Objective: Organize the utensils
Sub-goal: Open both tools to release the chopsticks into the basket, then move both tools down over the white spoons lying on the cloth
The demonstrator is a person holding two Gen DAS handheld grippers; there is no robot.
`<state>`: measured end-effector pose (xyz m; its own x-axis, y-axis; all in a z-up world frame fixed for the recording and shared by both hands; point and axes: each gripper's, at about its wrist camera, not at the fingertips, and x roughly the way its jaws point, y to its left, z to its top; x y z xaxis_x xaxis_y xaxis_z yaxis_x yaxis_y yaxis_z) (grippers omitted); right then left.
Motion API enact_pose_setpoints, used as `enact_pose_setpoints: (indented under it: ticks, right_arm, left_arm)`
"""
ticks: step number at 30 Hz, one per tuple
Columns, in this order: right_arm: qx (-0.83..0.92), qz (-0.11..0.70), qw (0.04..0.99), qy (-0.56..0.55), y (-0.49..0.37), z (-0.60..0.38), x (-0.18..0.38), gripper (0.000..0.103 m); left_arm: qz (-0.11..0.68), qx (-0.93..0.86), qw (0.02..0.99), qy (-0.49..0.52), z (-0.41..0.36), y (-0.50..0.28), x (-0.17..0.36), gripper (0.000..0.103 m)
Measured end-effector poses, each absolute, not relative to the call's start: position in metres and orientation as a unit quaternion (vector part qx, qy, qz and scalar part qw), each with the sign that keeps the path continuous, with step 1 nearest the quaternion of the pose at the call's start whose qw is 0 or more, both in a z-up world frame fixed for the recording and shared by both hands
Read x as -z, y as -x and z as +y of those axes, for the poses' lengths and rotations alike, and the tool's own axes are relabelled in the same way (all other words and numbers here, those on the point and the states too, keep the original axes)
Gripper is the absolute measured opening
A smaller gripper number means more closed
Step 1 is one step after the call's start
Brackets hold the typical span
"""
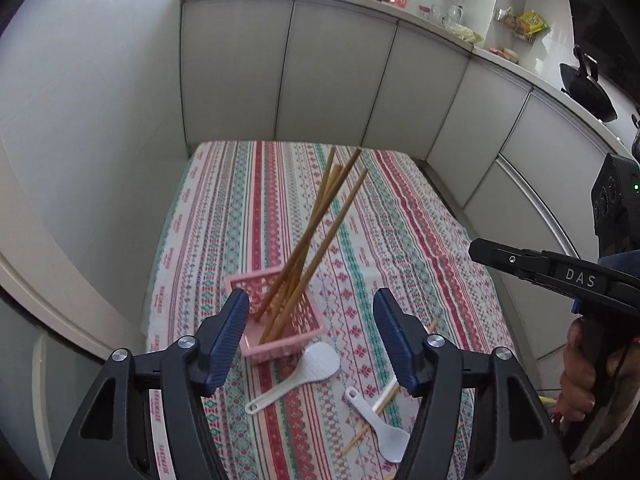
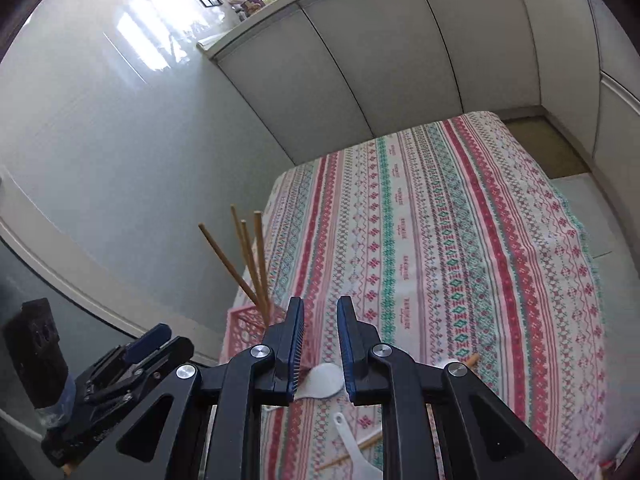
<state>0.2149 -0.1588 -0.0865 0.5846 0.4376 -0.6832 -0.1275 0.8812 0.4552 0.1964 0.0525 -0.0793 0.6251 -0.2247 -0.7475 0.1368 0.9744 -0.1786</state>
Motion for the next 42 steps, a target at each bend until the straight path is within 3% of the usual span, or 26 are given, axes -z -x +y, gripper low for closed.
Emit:
enact_pose_setpoints:
  ticks: [8,21,23,24,25,28,30,32,38,42]
  right_arm:
    - [-0.131,0.496,0.844,-0.154,-0.196,-0.179,0.115,0.018]
    - [-0.087,0.583,0.794,-0.145,-0.180,-0.209,0.164,0.020]
    - [-0.083,0.594,0.788,-0.140,-0.178,-0.212,0.172,0.031]
    - [-0.081,0.597,0.786,-0.138,-0.176,-0.214,0.175,0.058]
    - [-0.081,0.594,0.788,-0.137,-0.175,-0.215,0.177,0.073]
    - [-0.082,0.598,0.787,-0.125,-0.173,-0.216,0.181,0.073]
    - [-0.079,0.604,0.783,-0.124,-0.172,-0.219,0.186,0.073]
    - [-0.075,0.610,0.779,-0.121,-0.172,-0.221,0.191,0.073]
    - [-0.074,0.614,0.776,-0.122,-0.175,-0.226,0.196,0.073]
    - [-0.074,0.617,0.774,-0.122,-0.176,-0.228,0.198,0.073]
  left_arm:
    - [0.488,0.109,0.865,0.042,0.044,-0.177,0.105,0.076]
    - [0.585,0.134,0.800,0.034,0.017,-0.170,0.165,0.077]
    - [0.598,0.133,0.790,0.036,0.011,-0.171,0.177,0.076]
    - [0.604,0.131,0.785,0.038,0.008,-0.173,0.182,0.076]
    - [0.609,0.128,0.782,0.042,0.006,-0.174,0.187,0.076]
    - [0.619,0.119,0.775,0.049,-0.001,-0.178,0.199,0.076]
    - [0.621,0.112,0.774,0.051,-0.006,-0.182,0.205,0.073]
    - [0.624,0.109,0.772,0.056,-0.011,-0.186,0.210,0.060]
    - [0.642,0.072,0.760,0.072,-0.023,-0.200,0.237,0.037]
    - [0.642,0.049,0.762,0.072,-0.032,-0.209,0.247,0.033]
